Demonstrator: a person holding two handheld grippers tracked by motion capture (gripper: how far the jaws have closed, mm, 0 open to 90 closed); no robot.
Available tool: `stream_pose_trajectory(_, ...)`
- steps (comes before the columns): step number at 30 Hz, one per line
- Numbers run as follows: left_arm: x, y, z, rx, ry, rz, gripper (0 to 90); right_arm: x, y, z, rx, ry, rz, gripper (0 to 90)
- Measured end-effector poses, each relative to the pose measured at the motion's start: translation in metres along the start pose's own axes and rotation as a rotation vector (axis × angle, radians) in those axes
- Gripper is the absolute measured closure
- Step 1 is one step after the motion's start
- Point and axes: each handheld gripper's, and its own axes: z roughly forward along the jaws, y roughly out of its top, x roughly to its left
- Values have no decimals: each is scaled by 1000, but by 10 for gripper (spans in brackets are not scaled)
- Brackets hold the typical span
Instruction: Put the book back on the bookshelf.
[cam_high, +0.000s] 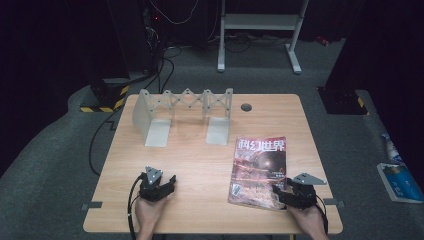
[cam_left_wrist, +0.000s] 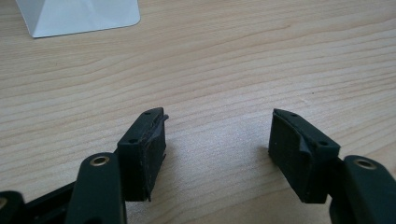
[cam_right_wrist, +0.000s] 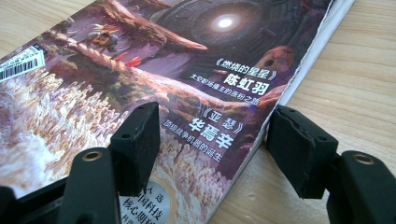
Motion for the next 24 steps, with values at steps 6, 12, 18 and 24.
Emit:
stream_pose_trajectory(6, 0, 0, 0, 0, 0, 0, 364, 6, -3, -1, -3, 15, -5, 352)
stream_pose_trajectory(12, 0, 0, 0, 0, 0, 0, 363, 13, -5, -3, 1, 33, -18, 353)
stream_pose_trajectory(18, -1, 0, 0, -3, 0, -2, 363, 20, -6, -3, -2, 52, -32, 353)
stream_pose_trajectory(24, -1, 0, 0, -2, -1, -1, 363, 26, -8, -3, -6, 62, -40, 353)
